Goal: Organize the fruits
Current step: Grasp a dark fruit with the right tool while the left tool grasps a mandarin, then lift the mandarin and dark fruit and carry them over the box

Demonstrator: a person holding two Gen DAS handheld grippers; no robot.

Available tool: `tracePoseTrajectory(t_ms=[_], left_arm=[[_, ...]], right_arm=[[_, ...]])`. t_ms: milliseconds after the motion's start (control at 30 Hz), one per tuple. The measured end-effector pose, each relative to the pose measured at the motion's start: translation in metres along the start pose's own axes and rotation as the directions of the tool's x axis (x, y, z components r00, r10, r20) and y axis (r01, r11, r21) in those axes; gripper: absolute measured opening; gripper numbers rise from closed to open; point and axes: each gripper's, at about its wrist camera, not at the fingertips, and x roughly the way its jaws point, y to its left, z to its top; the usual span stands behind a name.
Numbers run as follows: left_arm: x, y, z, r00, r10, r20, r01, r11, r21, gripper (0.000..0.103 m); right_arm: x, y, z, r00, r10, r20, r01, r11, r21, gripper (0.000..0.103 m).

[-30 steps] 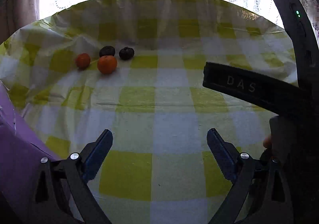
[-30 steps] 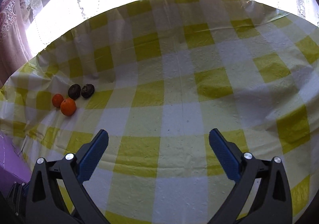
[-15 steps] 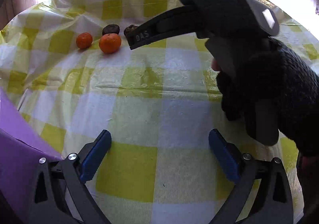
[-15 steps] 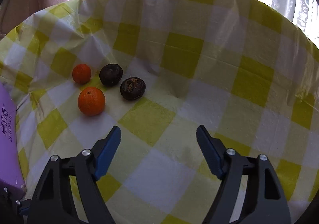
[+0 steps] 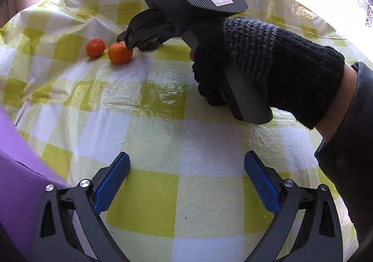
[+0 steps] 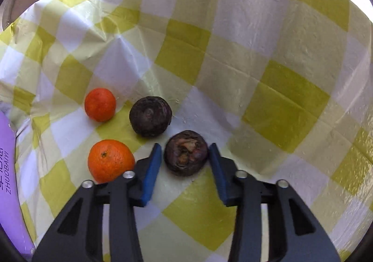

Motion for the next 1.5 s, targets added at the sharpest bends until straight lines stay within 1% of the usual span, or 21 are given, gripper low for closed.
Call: tracePoseTrajectory(t_ms=[67, 167, 267, 333, 500, 600, 733, 800, 833, 867, 933, 1033, 1100, 1133, 1167, 1200, 1233, 1267, 1333, 1433, 1500], left_arm=[[0.003, -0.002, 0.000, 1.000, 0.005, -0.011, -0.005, 1.000, 0.006, 0.096], [0.010, 0.004, 0.006, 1.000, 0.019, -0.011, -0.019, 1.000, -0.002, 0.096], [0.011, 0.002, 0.008, 0.999, 0.029, -0.015, -0.029, 1.000, 0.003, 0.096], [0.011, 0.000, 0.008, 0.999, 0.029, -0.019, -0.028, 1.000, 0.009, 0.096], [0.012, -0.004, 0.011, 0.999, 0.022, -0.040, -0.020, 0.998, 0.052, 0.096], [0.018, -0.005, 0.017, 0.996, 0.064, -0.056, -0.061, 0.997, 0.039, 0.096], [0.035, -0.002, 0.049, 0.989, 0.146, -0.040, -0.148, 0.988, -0.045, 0.096], [0.049, 0.006, 0.075, 0.981, 0.193, -0.014, -0.193, 0.977, -0.085, 0.096], [0.058, 0.011, 0.089, 0.973, 0.230, -0.010, -0.230, 0.968, -0.097, 0.096], [0.068, 0.018, 0.103, 0.963, 0.268, -0.016, -0.268, 0.956, -0.119, 0.094], [0.086, 0.039, 0.126, 0.946, 0.321, -0.046, -0.323, 0.927, -0.188, 0.094], [0.104, 0.073, 0.150, 0.943, 0.316, -0.102, -0.332, 0.894, -0.301, 0.094], [0.115, 0.087, 0.158, 0.940, 0.315, -0.129, -0.340, 0.878, -0.338, 0.087], [0.115, 0.090, 0.161, 0.942, 0.315, -0.120, -0.337, 0.876, -0.346, 0.081], [0.114, 0.090, 0.163, 0.941, 0.320, -0.110, -0.338, 0.877, -0.342, 0.068], [0.112, 0.089, 0.164, 0.943, 0.317, -0.103, -0.332, 0.883, -0.332, 0.062], [0.110, 0.087, 0.163, 0.945, 0.312, -0.096, -0.326, 0.888, -0.324, 0.049], [0.107, 0.084, 0.160, 0.944, 0.317, -0.088, -0.328, 0.891, -0.314, 0.040], [0.098, 0.079, 0.149, 0.948, 0.309, -0.072, -0.316, 0.900, -0.299, 0.039], [0.075, 0.069, 0.122, 0.968, 0.246, -0.040, -0.247, 0.925, -0.287, 0.039], [0.053, 0.058, 0.100, 0.978, 0.210, -0.003, -0.203, 0.943, -0.262, 0.039]], right_arm=[[-0.013, -0.008, -0.011, 1.000, 0.002, 0.009, -0.002, 1.000, 0.027, 0.037], [-0.045, -0.031, -0.040, 0.999, 0.014, 0.040, -0.020, 0.990, 0.139, 0.037], [-0.083, -0.051, -0.079, 0.997, -0.046, 0.060, 0.031, 0.971, 0.236, 0.037], [-0.106, -0.064, -0.108, 0.995, -0.065, 0.072, 0.039, 0.947, 0.317, 0.037], [-0.152, -0.082, -0.178, 0.982, -0.162, 0.096, 0.097, 0.873, 0.478, 0.037], [-0.171, -0.075, -0.209, 0.975, -0.189, 0.118, 0.098, 0.839, 0.535, 0.037], [-0.179, -0.075, -0.222, 0.975, -0.145, 0.168, 0.022, 0.816, 0.578, 0.037], [-0.171, -0.086, -0.225, 0.982, -0.091, 0.165, -0.031, 0.786, 0.618, 0.037], [-0.169, -0.090, -0.226, 0.982, -0.083, 0.169, -0.045, 0.768, 0.639, 0.037], [-0.168, -0.090, -0.225, 0.981, -0.092, 0.173, -0.042, 0.761, 0.647, 0.037], [-0.168, -0.086, -0.223, 0.978, -0.087, 0.188, -0.053, 0.770, 0.636, 0.037], [-0.166, -0.084, -0.220, 0.979, -0.078, 0.189, -0.060, 0.773, 0.632, 0.037], [-0.166, -0.084, -0.220, 0.979, -0.079, 0.187, -0.058, 0.773, 0.632, 0.037], [-0.166, -0.083, -0.219, 0.979, -0.078, 0.186, -0.058, 0.775, 0.630, 0.037], [-0.166, -0.083, -0.219, 0.980, -0.078, 0.186, -0.058, 0.775, 0.629, 0.037], [-0.166, -0.084, -0.219, 0.979, -0.077, 0.187, -0.060, 0.774, 0.630, 0.037], [-0.167, -0.084, -0.219, 0.979, -0.078, 0.188, -0.060, 0.773, 0.632, 0.037], [-0.167, -0.084, -0.220, 0.979, -0.078, 0.190, -0.061, 0.773, 0.631, 0.038], [-0.167, -0.084, -0.220, 0.978, -0.077, 0.192, -0.062, 0.774, 0.630, 0.038], [-0.167, -0.084, -0.221, 0.977, -0.078, 0.197, -0.066, 0.772, 0.632, 0.037], [-0.168, -0.084, -0.221, 0.978, -0.076, 0.196, -0.066, 0.774, 0.630, 0.038]])
